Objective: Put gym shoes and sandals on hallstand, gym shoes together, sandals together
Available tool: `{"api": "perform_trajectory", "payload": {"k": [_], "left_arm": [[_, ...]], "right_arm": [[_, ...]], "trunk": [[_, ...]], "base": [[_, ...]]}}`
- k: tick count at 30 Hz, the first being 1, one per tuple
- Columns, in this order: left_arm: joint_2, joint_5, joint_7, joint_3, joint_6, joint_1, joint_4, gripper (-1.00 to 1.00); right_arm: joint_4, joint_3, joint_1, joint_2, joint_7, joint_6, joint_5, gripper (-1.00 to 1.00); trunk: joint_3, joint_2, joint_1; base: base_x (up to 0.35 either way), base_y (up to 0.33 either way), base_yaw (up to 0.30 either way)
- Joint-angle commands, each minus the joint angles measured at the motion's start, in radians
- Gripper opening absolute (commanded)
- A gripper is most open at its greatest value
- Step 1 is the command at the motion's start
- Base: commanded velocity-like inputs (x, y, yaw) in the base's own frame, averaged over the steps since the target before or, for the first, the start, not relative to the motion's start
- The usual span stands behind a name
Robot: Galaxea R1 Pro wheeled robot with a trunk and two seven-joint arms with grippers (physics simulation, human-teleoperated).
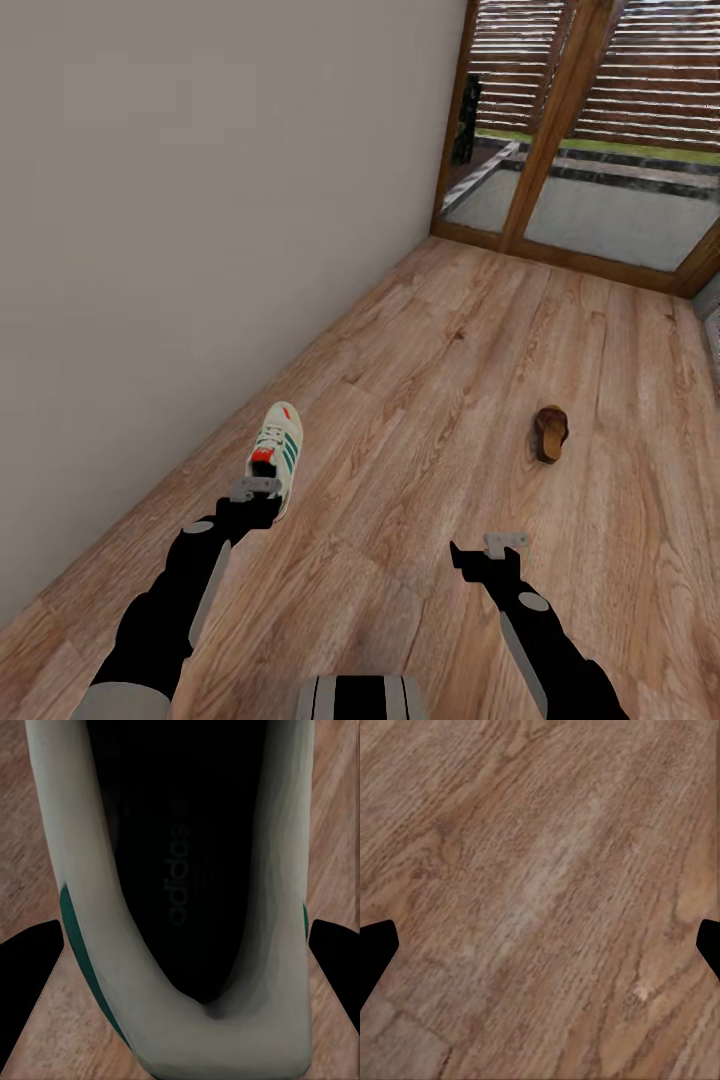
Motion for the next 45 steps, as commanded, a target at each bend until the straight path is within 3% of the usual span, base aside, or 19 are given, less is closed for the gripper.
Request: {"api": "perform_trajectory", "payload": {"k": [1,9,25,38,45], "left_arm": [[0.000,-0.007,-0.007,0.001,0.007,0.000,-0.004,-1.00],[-0.018,-0.005,-0.007,-0.003,0.008,0.000,-0.003,-1.00],[-0.022,-0.003,-0.007,-0.002,0.008,0.000,-0.002,-1.00],[-0.022,-0.001,-0.007,-0.002,0.008,0.000,0.000,-1.00],[-0.022,-0.003,-0.007,-0.002,0.008,0.001,0.000,-1.00]], "right_arm": [[-0.002,0.000,0.001,0.000,0.001,0.006,0.000,1.00],[-0.003,0.000,0.001,-0.003,0.001,0.006,0.000,1.00],[-0.003,0.000,0.002,-0.002,0.001,0.006,-0.001,1.00],[-0.001,0.000,0.003,-0.001,0.001,0.006,-0.001,1.00],[-0.001,0.000,0.004,0.000,0.002,0.006,0.000,1.00]], "trunk": [[0.004,0.000,-0.001],[0.046,0.002,-0.004],[0.134,0.006,-0.011],[0.196,0.097,-0.061],[0.201,0.097,-0.061]], "base": [[0.000,0.000,0.000],[0.000,0.000,0.000],[0.000,0.000,0.000],[0.000,0.000,0.000],[0.000,0.000,0.000]]}}
